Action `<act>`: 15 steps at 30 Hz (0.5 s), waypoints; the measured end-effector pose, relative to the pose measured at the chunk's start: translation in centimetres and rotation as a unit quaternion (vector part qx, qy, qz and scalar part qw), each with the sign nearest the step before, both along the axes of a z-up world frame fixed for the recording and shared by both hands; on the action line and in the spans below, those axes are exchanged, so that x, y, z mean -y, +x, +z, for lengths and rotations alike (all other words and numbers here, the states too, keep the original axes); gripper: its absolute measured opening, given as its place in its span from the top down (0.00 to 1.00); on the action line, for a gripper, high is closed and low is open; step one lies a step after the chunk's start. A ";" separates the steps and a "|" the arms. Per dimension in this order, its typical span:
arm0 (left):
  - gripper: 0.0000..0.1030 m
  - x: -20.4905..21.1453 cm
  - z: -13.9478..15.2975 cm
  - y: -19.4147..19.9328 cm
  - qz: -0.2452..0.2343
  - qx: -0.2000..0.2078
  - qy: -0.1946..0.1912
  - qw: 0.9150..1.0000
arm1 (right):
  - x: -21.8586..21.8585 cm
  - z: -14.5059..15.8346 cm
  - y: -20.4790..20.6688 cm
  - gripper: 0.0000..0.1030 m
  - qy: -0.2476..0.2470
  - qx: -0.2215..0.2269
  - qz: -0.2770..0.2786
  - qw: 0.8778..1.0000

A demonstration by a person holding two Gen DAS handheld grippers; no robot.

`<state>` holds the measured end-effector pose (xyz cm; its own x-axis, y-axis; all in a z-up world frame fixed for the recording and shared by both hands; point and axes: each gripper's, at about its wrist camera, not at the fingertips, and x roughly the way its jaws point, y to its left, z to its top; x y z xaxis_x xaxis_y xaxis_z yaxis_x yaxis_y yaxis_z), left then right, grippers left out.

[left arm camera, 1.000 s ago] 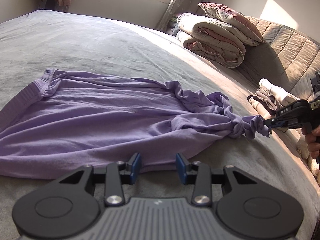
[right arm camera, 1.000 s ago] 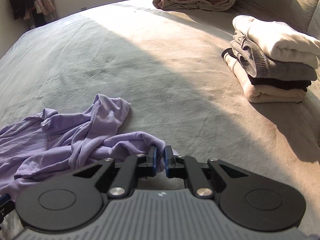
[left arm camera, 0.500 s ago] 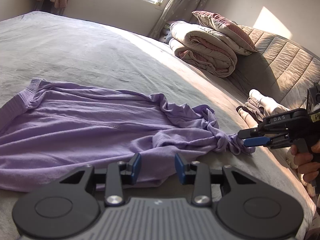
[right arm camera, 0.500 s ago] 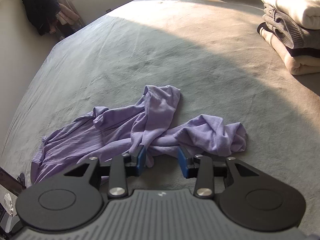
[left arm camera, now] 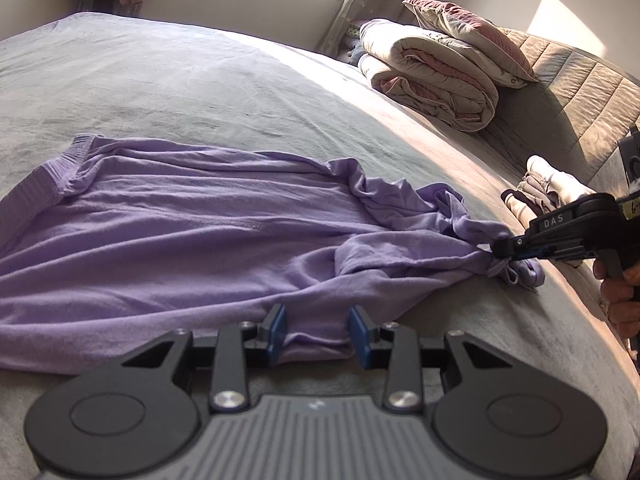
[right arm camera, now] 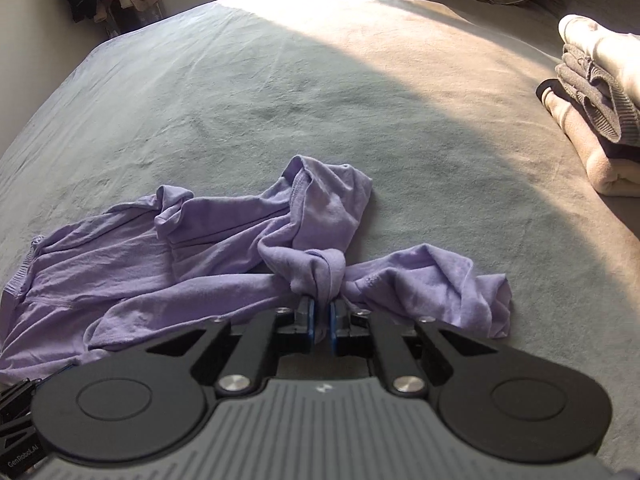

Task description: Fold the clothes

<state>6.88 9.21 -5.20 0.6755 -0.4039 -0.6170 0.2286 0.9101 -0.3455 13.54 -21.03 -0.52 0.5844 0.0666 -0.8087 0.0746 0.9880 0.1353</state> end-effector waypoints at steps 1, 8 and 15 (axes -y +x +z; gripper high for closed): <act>0.65 0.0 0.0 0.0 0.000 -0.001 0.000 1.000 | 0.5 0.5 0.2 0.92 -0.008 0.003 -0.008 1.000; 0.65 0.2 -0.1 0.0 0.001 0.001 0.004 1.000 | 3.8 3.2 2.8 0.92 -0.062 0.038 -0.059 0.996; 0.65 0.2 -0.1 0.1 0.001 0.001 0.003 1.000 | 4.9 3.2 5.3 0.89 -0.077 0.052 -0.092 0.991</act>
<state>6.99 9.05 -5.33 0.6778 -0.3996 -0.6171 0.2284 0.9123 -0.3399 18.85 -25.95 2.70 0.6559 -0.1680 -0.7359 0.2488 0.9686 0.0006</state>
